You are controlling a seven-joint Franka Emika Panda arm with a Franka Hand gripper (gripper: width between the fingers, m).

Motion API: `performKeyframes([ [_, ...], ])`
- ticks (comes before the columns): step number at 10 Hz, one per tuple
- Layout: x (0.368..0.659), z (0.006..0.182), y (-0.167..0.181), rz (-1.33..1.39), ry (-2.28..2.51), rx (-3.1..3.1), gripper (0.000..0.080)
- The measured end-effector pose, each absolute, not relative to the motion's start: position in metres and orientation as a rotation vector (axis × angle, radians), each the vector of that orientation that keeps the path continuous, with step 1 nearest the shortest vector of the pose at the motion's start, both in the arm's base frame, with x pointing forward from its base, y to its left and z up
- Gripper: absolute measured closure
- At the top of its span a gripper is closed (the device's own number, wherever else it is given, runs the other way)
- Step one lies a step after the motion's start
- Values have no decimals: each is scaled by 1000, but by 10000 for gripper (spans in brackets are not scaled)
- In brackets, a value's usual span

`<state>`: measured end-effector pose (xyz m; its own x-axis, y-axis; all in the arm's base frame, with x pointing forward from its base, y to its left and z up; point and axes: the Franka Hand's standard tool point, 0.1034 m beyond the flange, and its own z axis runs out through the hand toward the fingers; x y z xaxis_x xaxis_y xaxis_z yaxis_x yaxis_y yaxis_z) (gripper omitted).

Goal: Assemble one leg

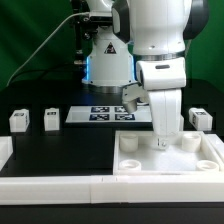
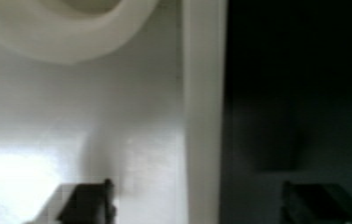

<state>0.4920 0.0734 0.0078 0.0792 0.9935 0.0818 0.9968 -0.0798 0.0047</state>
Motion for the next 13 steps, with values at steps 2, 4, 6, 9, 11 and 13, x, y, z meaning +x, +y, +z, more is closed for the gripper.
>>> performKeyframes([
  [2,492,8,73,-98,-2094,-2270,163],
  [4,492,8,73,-97,-2093,-2270,152],
  [6,492,8,72,-97,-2092,-2271,150],
  [9,492,7,72,-97,-2091,-2272,150],
  [11,496,26,73,-104,-2010,-2362,150],
  [13,492,46,85,-113,-1778,-2556,150],
])
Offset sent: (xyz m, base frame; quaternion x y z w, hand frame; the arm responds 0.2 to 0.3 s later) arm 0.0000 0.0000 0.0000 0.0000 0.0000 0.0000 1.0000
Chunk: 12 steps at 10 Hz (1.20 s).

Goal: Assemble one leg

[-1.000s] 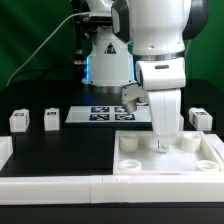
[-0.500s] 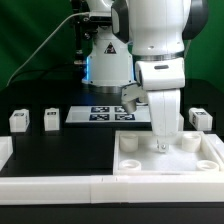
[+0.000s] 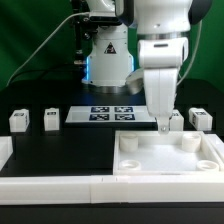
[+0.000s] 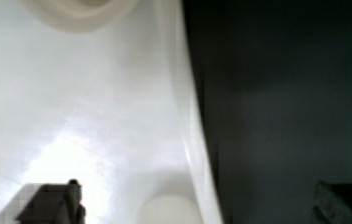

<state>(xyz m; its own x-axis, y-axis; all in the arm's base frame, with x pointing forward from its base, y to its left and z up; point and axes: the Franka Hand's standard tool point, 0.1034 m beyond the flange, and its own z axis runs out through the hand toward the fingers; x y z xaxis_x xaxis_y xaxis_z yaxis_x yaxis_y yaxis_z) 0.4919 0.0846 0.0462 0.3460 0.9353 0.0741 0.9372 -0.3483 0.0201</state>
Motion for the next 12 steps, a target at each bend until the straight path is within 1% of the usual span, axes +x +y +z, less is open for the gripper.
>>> performKeyframes([
  [1,484,54,101,-141,-1552,-2702,150],
  [2,474,57,122,-144,-1380,-2788,150],
  [5,474,55,122,-133,-1046,-2907,150],
  [6,471,55,127,-114,-784,-2973,150],
  [7,463,56,141,-51,-491,-3026,150],
  [9,455,55,159,31,-105,-3052,150],
  [10,452,54,164,45,-9,-3051,150],
  [12,452,54,162,65,-49,-3053,150],
])
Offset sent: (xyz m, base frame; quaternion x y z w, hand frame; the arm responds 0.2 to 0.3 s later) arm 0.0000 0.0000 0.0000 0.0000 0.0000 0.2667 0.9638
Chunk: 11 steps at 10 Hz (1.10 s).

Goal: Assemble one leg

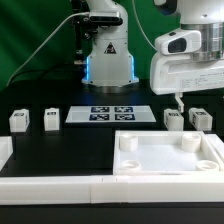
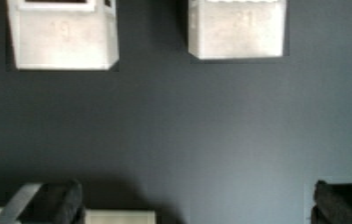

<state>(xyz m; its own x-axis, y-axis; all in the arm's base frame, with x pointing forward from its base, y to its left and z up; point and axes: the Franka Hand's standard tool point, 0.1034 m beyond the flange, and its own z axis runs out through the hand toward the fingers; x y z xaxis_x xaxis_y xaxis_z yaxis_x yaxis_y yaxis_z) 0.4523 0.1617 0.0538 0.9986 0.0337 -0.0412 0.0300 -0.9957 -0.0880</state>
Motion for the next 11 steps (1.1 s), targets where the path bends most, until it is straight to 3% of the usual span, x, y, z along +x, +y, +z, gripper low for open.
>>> performKeyframes([
  [1,451,54,162,75,-52,-3054,150],
  [4,419,56,181,665,-23,-3070,150],
  [9,415,51,175,1389,-30,-2882,150],
  [11,416,44,175,1492,-27,-2842,150],
])
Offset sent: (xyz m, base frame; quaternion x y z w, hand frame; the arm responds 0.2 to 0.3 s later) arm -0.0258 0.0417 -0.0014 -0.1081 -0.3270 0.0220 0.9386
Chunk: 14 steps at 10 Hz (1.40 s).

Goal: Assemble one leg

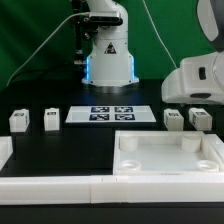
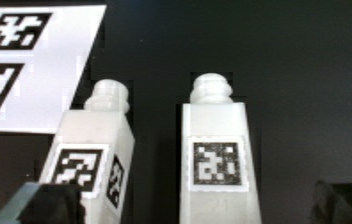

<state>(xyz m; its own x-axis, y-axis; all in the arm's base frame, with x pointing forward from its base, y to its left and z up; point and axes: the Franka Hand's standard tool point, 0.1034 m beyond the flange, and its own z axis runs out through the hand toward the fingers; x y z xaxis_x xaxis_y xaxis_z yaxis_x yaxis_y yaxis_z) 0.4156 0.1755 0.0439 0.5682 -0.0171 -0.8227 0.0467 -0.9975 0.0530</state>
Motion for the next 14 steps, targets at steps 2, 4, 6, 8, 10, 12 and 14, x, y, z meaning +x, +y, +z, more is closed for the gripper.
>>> performKeyframes([
  [2,411,38,183,-1448,42,2697,150],
  [4,410,33,180,-1457,35,2692,150],
  [6,407,29,180,-1467,35,2685,150],
  [8,404,21,181,-1471,37,2683,150],
  [10,403,20,182,-1472,36,2681,150],
  [12,401,19,184,-1471,43,2678,150],
  [14,399,16,185,-1478,45,2673,150],
])
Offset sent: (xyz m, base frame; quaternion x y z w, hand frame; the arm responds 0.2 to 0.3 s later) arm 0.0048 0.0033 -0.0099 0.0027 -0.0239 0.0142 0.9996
